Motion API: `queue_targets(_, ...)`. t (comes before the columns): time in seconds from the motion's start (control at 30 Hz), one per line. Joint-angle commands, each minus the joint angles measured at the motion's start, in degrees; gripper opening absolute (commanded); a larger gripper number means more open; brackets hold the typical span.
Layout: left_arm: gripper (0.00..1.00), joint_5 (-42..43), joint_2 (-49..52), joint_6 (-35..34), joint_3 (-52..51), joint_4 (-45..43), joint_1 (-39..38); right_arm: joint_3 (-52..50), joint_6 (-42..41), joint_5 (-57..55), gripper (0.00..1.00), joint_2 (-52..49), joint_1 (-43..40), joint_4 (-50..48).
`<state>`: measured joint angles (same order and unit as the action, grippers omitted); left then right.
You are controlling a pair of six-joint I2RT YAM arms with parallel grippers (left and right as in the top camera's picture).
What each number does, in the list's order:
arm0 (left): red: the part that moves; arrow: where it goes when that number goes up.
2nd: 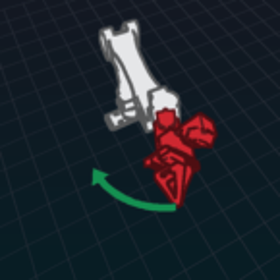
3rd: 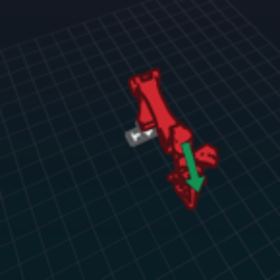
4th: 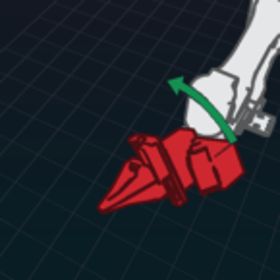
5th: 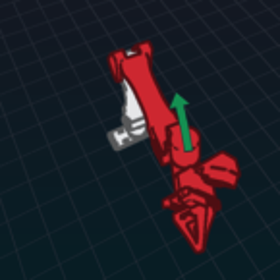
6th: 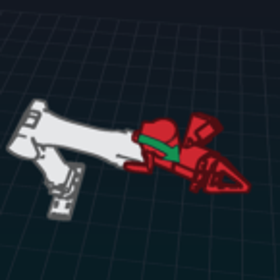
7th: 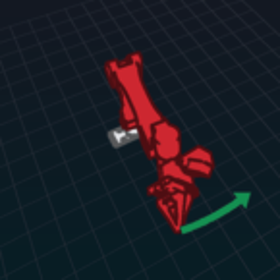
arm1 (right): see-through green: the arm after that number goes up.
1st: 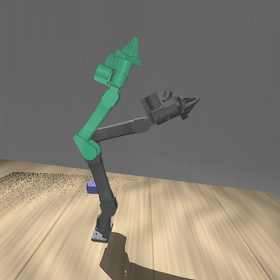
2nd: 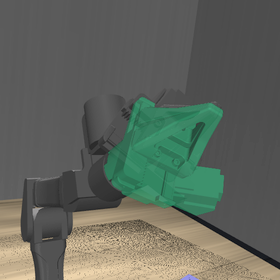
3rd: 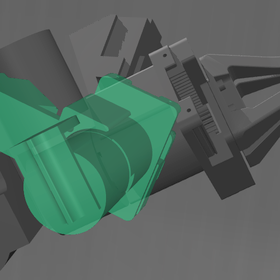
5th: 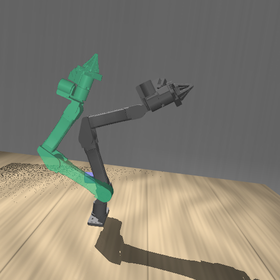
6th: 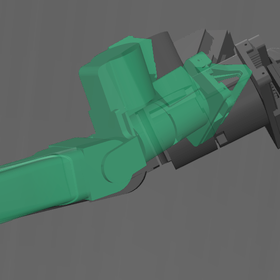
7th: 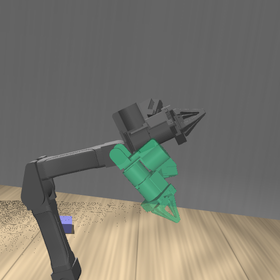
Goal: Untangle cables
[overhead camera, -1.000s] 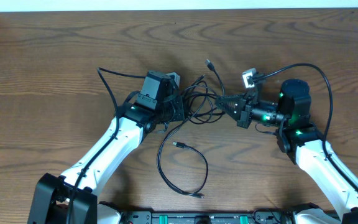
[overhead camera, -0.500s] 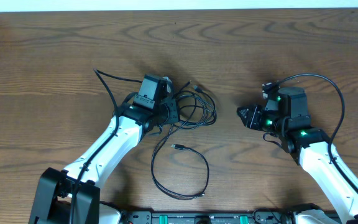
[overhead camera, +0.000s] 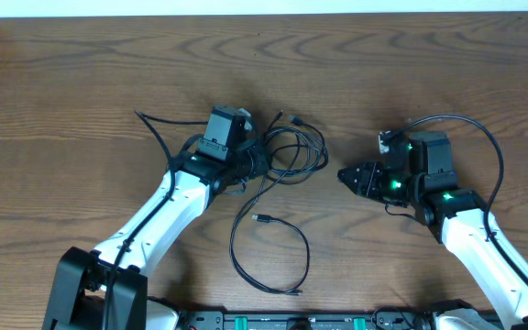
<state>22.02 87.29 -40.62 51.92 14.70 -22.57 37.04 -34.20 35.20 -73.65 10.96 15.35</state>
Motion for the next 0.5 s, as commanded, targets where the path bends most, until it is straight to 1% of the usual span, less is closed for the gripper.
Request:
queue_targets(0.0, 0.08, 2.69, 0.04, -6.43, -0.33, -0.31, 0.09, 0.44, 0.59, 3.34, 0.43, 0.39, 0.24, -0.50)
queue_targets(0.1, 0.08, 4.48, 0.04, -7.13, -0.33, -0.48, 0.09, 0.44, 0.59, 3.32, 0.45, 0.39, 1.60, -1.66)
queue_targets(0.23, 0.08, 4.59, 0.04, -9.70, -0.33, -0.44, 0.09, 0.44, 0.52, 1.95, 0.45, 0.39, 4.63, -3.87)
queue_targets(0.33, 0.08, 5.35, 0.04, -12.68, -0.33, -0.46, 0.09, 0.44, 0.33, -3.52, 0.46, 0.39, 6.84, -4.90)
queue_targets(0.47, 0.08, 10.21, 0.04, -13.09, -0.33, -0.46, 0.09, 0.44, -1.90, -13.90, 0.46, 0.39, 9.20, -5.62)
